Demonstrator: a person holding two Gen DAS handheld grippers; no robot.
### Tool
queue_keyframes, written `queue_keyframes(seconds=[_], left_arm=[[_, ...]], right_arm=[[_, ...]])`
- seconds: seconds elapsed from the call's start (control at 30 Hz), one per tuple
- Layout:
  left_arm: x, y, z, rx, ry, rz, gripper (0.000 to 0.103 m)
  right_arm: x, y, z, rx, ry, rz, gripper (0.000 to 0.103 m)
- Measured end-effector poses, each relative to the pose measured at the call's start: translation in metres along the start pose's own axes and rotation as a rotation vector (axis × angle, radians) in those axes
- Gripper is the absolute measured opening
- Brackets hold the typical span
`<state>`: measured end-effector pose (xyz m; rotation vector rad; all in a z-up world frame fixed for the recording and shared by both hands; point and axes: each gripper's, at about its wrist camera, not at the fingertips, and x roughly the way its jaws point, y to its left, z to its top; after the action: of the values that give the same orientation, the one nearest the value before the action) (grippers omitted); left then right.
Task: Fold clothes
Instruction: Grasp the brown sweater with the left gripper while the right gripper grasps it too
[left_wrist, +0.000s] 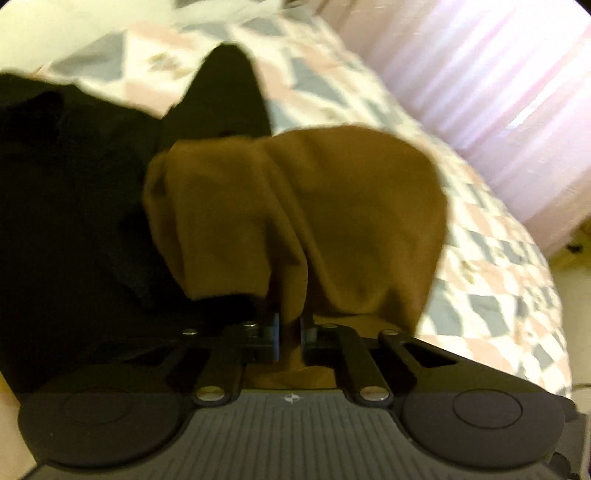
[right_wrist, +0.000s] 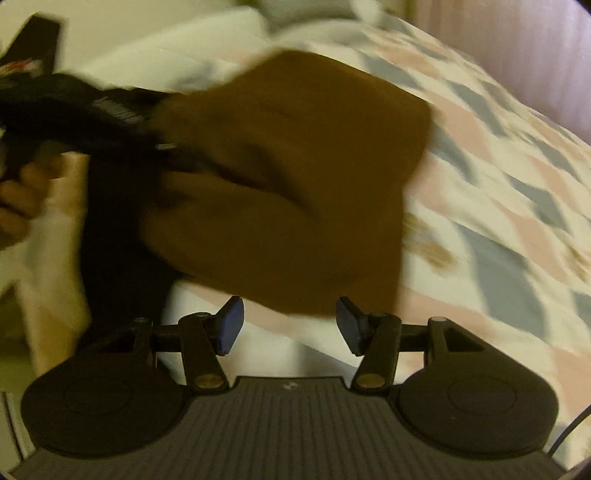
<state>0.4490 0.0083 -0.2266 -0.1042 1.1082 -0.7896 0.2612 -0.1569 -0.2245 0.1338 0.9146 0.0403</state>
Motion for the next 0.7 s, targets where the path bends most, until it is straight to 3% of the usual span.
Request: queue_keyframes(seconds=[0.1,0.13,0.17,0.33,0.4,0.43,0.47,0.6,0.67,0.7], left_arm=[[-0.02,-0.01,0.007,0.064,-0.022,-0.093,0.007],[-0.025,-0.013,0.008,0.086,-0.028,-0.123,0.01],[-0.028,-0.015,0.009,0.105,-0.03,-0.15,0.016],[-0.033,-0.014,0.005,0.099,-0.011,-0.234,0.016],[-0.034,-0.009,0.003,0.08,-0.008,-0.252,0.016],[-0.036,-0.006,0.003,0.072,-0.008,-0.258,0.016],[-0.038,-0.005,0.003,0.07,-0.011,-0.259,0.016],[-0.054,-0.004,0.001,0.102,-0.041,-0.237,0.018],[-0.053,-0.002,0.004,0.138,-0.053,-0.187,0.033],[-0.053,-0.001,0.002,0.172,-0.051,-0.137,0.034]], right_arm=[[0.006,0.031,0.006,-0.001,-0.062,0.072,0.059],[0.009,0.041,0.009,0.001,-0.086,0.087,0.071],[0.014,0.048,0.013,0.005,-0.121,0.082,0.076],[0.049,0.074,0.028,0.055,-0.247,0.015,0.084],[0.062,0.076,0.028,0.096,-0.293,-0.013,0.071],[0.069,0.075,0.028,0.115,-0.303,-0.03,0.035],[0.074,0.069,0.03,0.148,-0.271,-0.048,0.006],[0.044,0.019,0.025,0.343,-0.275,-0.092,0.006],[0.018,-0.006,0.021,0.38,-0.294,-0.16,0.006],[0.006,-0.019,0.019,0.39,-0.295,-0.194,0.006]])
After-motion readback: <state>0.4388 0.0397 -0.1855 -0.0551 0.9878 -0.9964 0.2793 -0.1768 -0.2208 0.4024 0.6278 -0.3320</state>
